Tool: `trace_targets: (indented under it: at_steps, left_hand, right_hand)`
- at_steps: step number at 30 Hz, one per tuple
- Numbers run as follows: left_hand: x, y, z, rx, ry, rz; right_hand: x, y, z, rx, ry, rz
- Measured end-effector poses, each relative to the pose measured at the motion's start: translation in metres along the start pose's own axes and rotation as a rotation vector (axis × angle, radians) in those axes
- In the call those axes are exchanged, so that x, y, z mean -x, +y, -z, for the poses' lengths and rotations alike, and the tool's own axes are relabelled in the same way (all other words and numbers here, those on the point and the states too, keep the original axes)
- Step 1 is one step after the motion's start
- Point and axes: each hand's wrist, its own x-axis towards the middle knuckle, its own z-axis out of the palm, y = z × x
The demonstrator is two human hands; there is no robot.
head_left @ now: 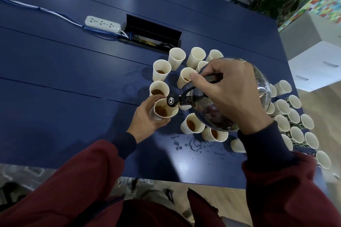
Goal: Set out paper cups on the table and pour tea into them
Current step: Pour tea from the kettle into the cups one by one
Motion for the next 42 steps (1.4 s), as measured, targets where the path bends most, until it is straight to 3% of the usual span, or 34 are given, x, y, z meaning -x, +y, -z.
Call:
trace_targets:
  at_steps: [28,42]
  left_hand:
    - [0.01,-0.014,-0.008,0.079,0.0,0.01]
    - [0.012,-0.048,-0.02,-0.086,0.078,-0.064]
  right_hand:
    - [0.01,0.005,-0.004,0.02,-0.028,-0.005]
    - [0.015,0.016,-0.03,0.025,-0.043,-0.054]
